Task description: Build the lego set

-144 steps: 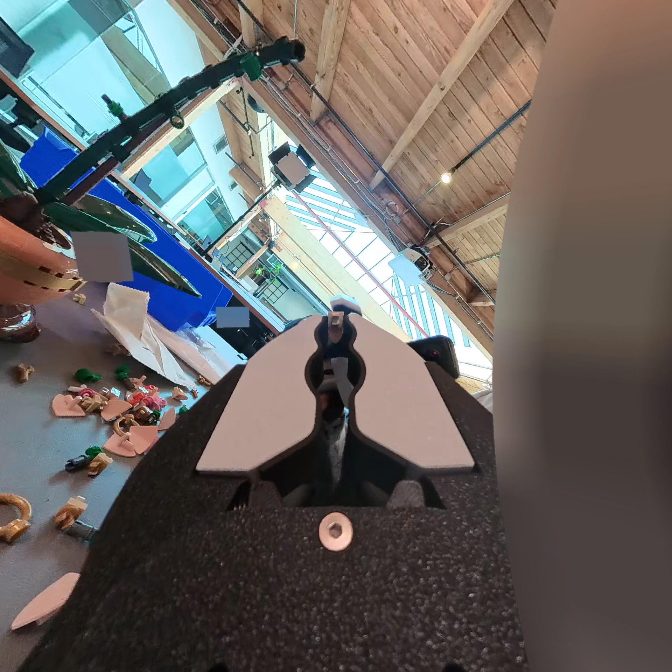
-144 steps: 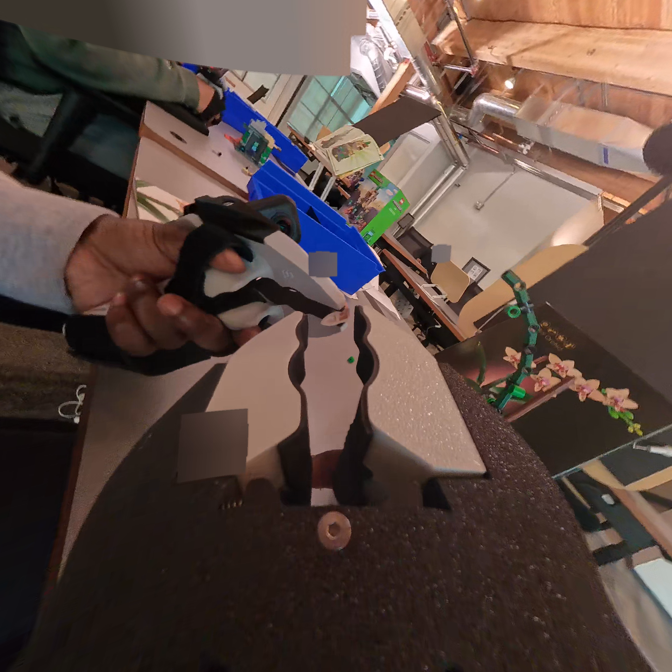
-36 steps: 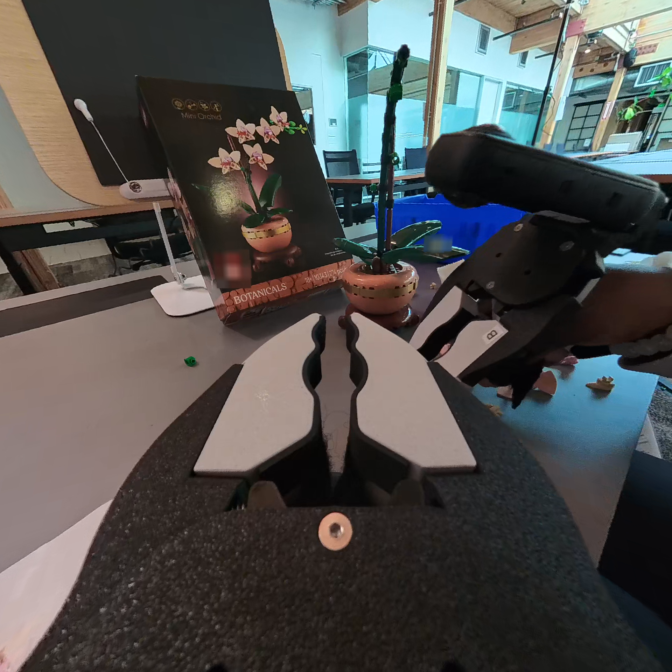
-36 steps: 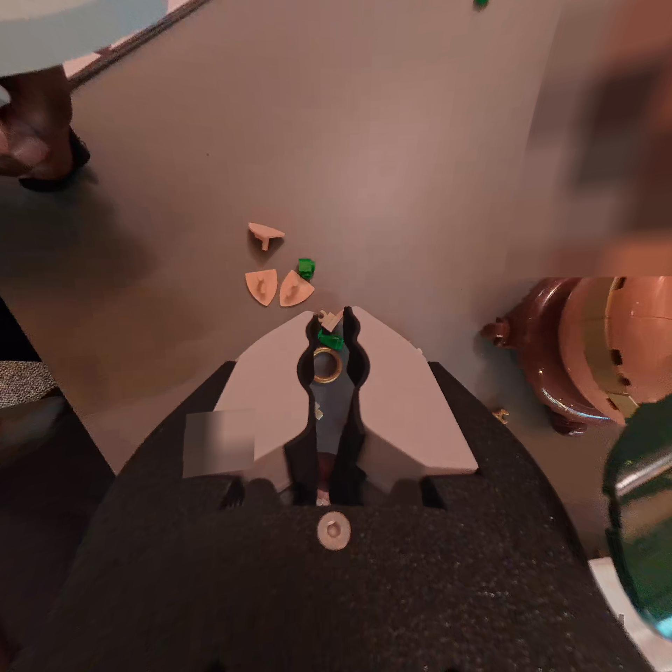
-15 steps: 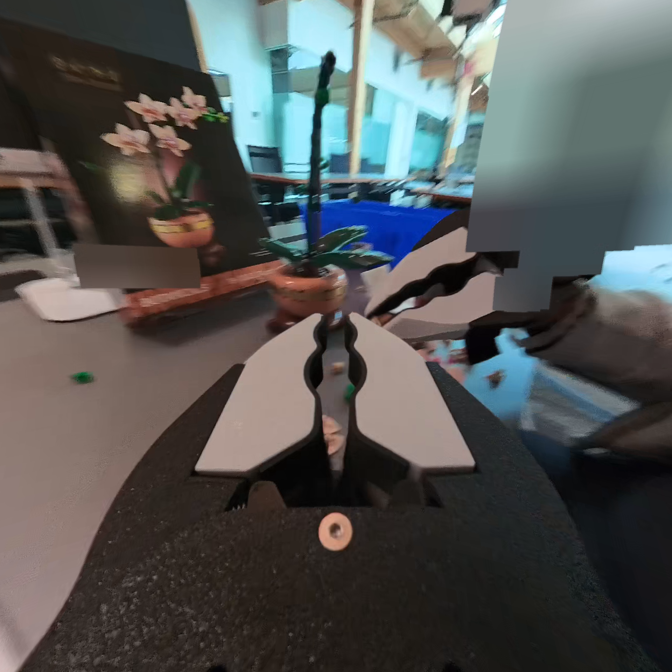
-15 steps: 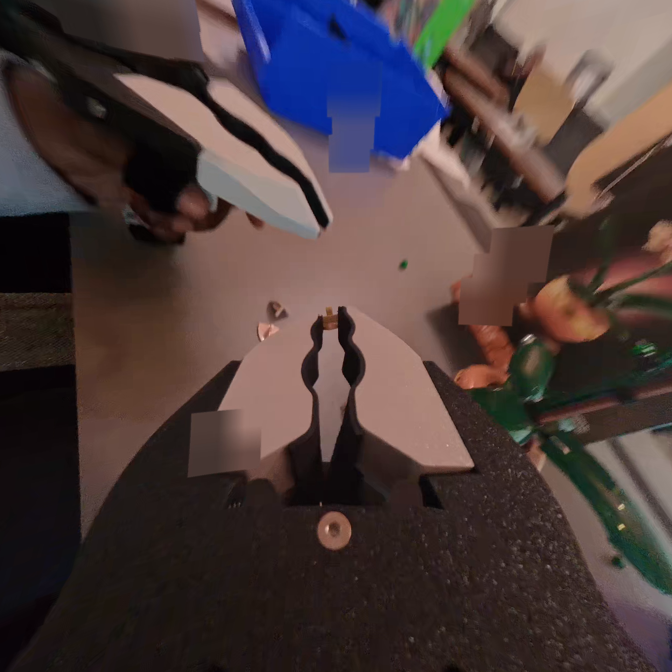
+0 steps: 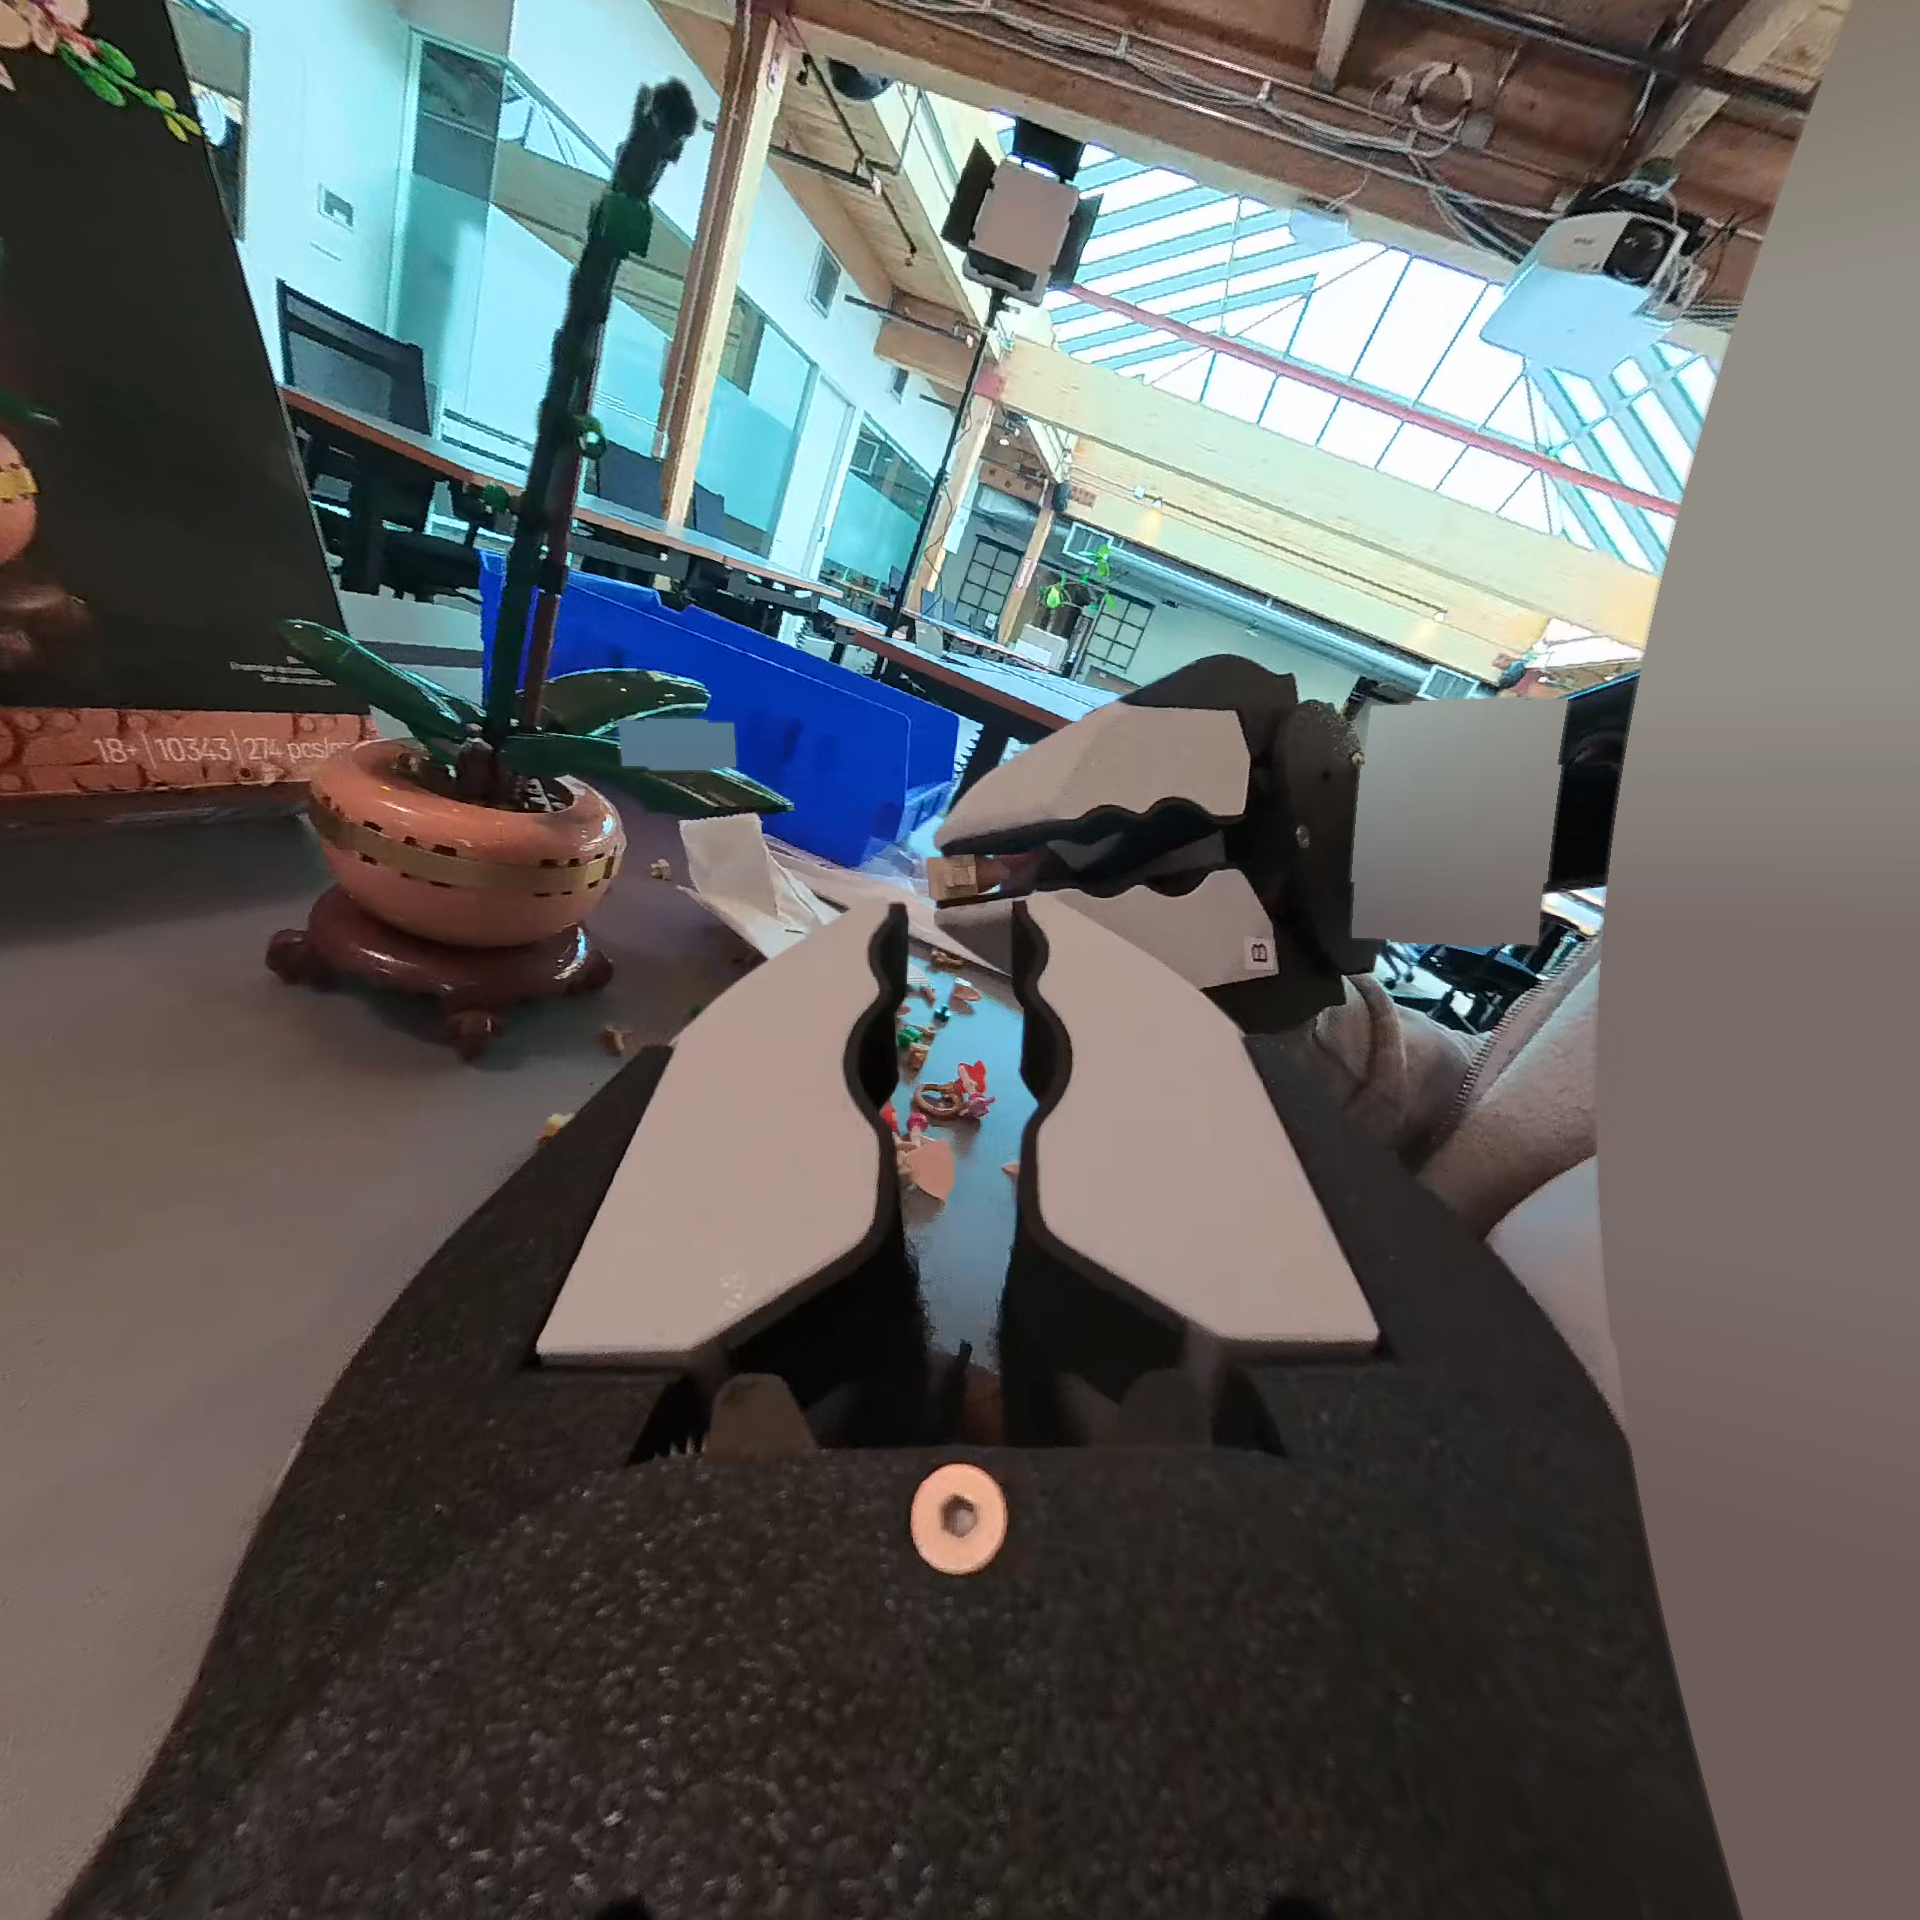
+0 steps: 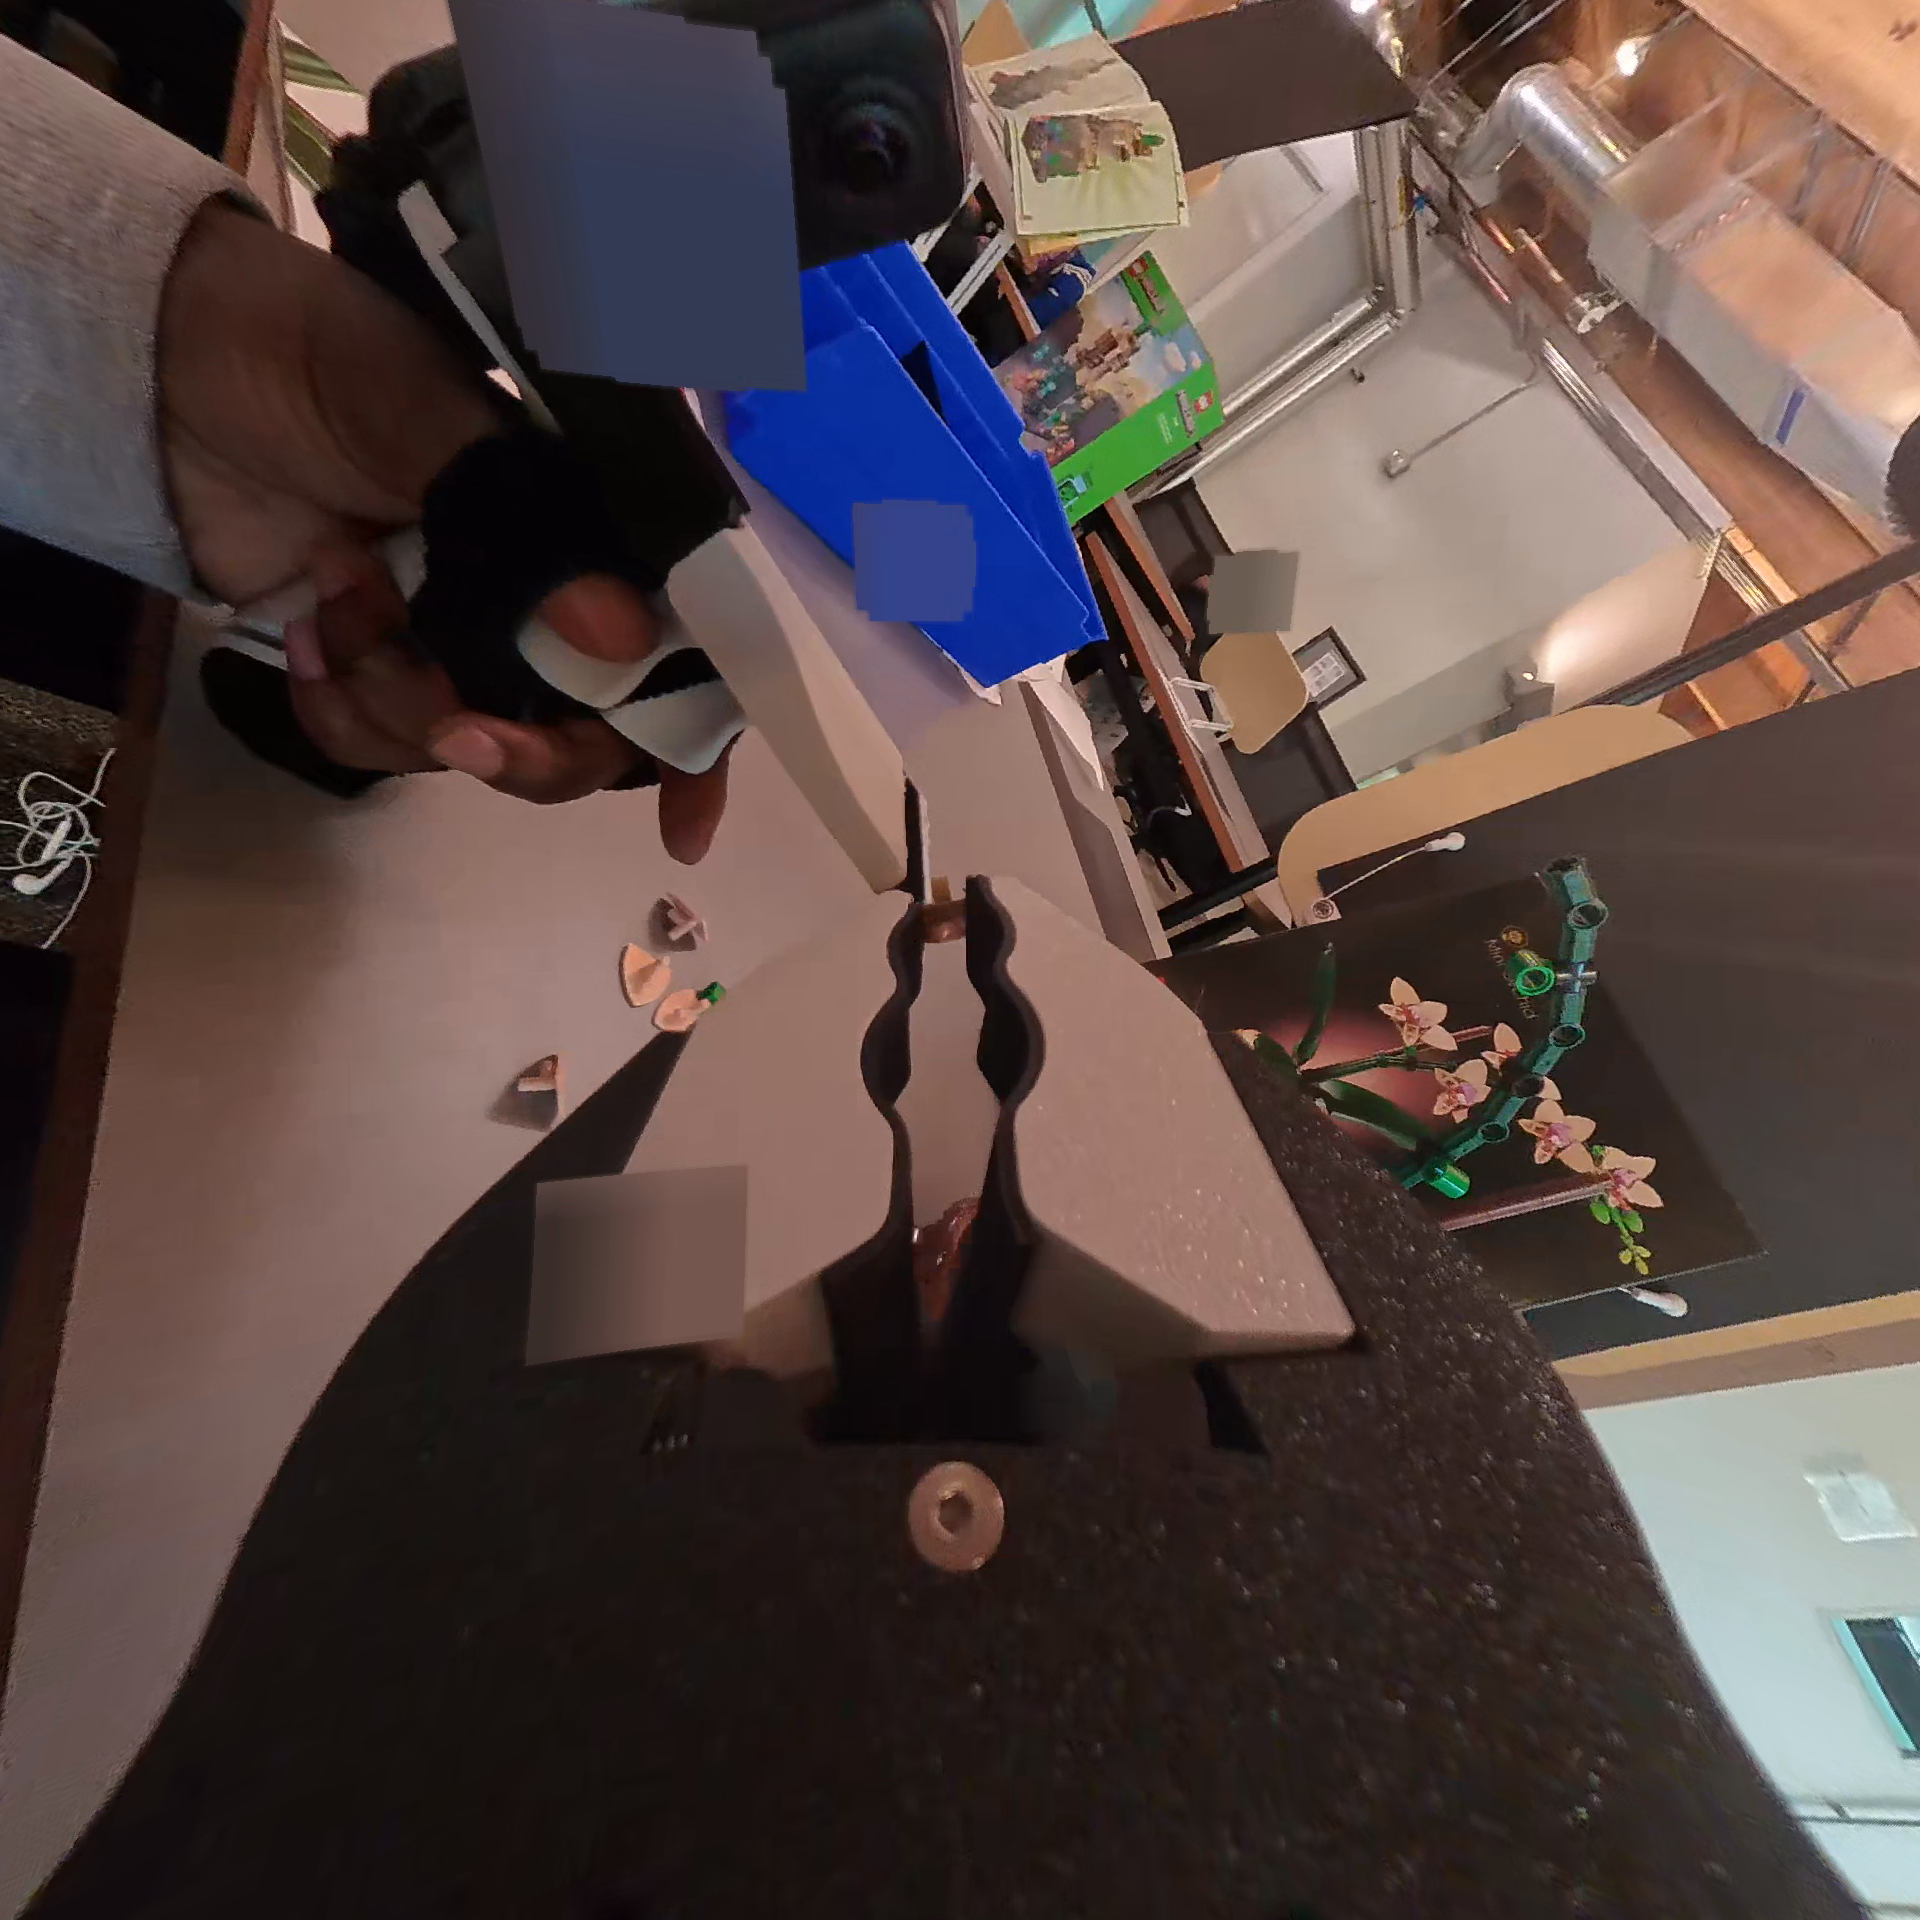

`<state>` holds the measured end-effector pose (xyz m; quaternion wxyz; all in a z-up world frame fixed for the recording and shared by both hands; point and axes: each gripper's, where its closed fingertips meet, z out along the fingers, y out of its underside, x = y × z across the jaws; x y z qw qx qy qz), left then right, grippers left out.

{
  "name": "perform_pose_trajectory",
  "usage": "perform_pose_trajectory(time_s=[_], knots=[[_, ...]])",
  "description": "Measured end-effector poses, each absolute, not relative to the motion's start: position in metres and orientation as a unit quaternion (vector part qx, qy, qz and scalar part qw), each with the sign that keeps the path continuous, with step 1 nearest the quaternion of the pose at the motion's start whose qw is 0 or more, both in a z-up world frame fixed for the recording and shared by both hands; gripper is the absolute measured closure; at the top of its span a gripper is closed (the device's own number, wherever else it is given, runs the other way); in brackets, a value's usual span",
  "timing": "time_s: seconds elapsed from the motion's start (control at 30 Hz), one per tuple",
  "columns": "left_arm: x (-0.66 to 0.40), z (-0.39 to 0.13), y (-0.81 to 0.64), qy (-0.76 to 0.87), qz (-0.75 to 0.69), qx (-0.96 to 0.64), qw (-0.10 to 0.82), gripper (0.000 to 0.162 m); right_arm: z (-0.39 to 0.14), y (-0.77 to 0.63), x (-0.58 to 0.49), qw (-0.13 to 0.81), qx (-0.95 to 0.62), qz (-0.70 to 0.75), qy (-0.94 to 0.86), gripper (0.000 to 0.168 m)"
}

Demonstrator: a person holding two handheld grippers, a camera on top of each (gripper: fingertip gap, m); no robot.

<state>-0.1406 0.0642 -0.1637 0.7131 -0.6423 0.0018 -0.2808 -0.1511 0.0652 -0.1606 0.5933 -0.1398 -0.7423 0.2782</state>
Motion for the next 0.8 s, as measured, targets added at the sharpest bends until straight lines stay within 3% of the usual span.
perform_pose_trajectory(time_s=[0.3, 0.6, 0.8], knots=[[-0.137, -0.162, 0.063, -0.003, -0.308, -0.637, 0.706, 0.14, -0.163, 0.059, -0.147, 0.592, -0.098, 0.261, -0.756, 0.162], [-0.139, -0.166, 0.064, 0.0, -0.267, -0.654, 0.708, 0.155, -0.168, 0.056, -0.149, 0.591, -0.084, 0.24, -0.766, 0.161], [-0.139, -0.154, 0.057, -0.002, -0.312, -0.614, 0.725, 0.155, -0.151, 0.054, -0.139, 0.566, -0.124, 0.357, -0.733, 0.153]])
